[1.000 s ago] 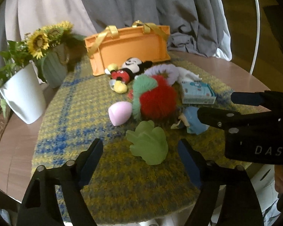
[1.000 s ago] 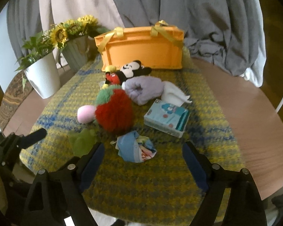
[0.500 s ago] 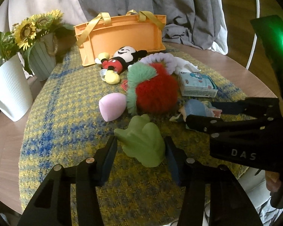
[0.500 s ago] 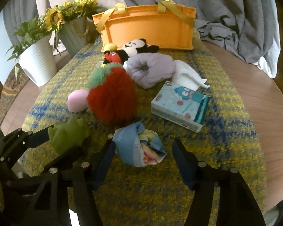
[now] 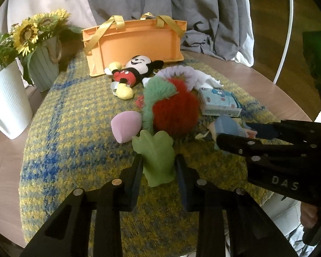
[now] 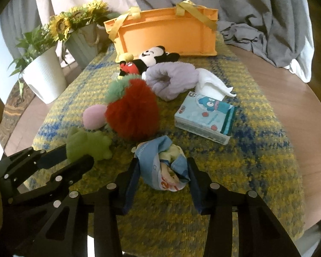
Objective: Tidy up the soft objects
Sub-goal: 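Grasp the green frog toy with the left tool while the right grasps the blue cloth bundle, then lift both held toys and carry them over the orange crate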
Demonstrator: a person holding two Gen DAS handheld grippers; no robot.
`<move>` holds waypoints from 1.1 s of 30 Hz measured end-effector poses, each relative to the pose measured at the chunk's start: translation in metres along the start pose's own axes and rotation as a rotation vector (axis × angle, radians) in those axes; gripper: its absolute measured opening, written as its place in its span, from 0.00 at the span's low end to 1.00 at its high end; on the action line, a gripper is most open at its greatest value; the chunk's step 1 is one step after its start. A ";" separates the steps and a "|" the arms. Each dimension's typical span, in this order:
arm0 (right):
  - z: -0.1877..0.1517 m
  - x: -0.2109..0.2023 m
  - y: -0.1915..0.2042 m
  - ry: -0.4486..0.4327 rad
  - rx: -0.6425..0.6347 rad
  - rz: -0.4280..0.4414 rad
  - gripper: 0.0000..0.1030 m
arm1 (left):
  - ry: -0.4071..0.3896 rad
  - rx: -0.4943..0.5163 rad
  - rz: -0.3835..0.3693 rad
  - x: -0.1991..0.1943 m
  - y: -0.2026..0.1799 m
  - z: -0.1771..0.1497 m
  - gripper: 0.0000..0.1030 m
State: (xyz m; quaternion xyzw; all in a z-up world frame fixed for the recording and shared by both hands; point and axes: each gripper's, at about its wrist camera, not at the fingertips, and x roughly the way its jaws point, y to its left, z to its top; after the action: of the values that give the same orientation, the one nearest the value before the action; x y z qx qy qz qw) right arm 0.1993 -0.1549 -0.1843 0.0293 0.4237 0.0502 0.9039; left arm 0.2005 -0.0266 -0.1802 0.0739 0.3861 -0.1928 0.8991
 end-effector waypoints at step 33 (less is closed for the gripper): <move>0.070 -0.050 0.032 -0.205 0.024 0.010 0.43 | -0.279 -0.018 -0.028 -0.062 0.048 0.089 0.24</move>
State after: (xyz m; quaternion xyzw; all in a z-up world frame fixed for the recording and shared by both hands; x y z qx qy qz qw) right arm 0.2191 -0.1293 -0.0978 0.0470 0.3293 0.0463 0.9419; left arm 0.2404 0.0105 -0.0743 0.0330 0.2602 -0.2105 0.9418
